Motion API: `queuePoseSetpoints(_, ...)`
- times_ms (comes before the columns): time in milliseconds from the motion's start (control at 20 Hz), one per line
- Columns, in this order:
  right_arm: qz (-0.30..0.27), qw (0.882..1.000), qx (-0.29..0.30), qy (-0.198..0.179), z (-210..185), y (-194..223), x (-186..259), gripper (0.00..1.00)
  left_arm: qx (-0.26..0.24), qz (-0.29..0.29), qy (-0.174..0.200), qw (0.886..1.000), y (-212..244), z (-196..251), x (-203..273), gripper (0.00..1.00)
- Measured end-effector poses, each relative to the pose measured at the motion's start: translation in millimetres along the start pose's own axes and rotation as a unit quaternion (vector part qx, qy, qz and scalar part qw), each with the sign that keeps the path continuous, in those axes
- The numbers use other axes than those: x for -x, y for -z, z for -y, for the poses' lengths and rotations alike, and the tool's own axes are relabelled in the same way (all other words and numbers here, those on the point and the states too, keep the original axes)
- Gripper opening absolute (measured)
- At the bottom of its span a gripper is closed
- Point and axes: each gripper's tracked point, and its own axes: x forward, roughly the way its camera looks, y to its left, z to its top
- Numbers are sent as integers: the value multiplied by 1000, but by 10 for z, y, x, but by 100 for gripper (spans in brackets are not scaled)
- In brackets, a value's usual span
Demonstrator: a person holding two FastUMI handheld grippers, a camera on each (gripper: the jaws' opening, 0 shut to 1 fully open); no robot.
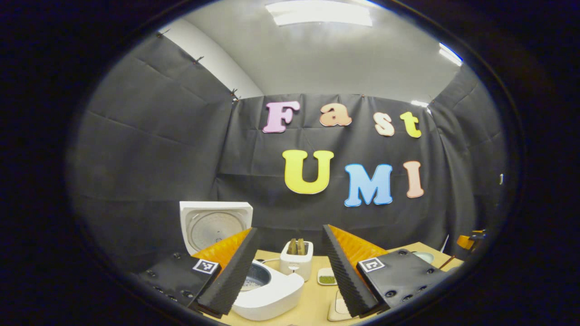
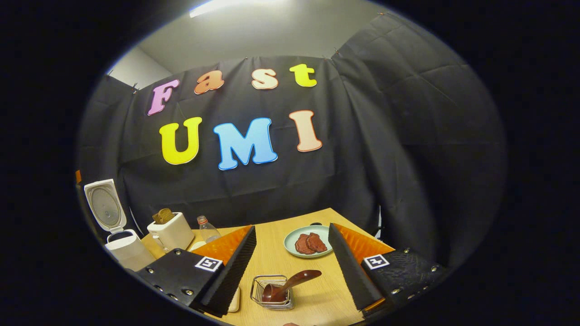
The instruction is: Close the left gripper, press the button to open the rice cooker; take a wooden spoon from the chopstick holder with the right hand, scoop a spoonful of rice and pour it into the rice cooker, then put the wooden spoon back into the chopstick holder.
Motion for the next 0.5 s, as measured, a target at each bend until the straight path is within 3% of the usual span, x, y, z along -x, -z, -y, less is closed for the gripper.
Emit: queuePoseSetpoints(500,-106,993,-41,-21,90,887,-283,98,-34,-10,-1,999,-39,317,202,96)
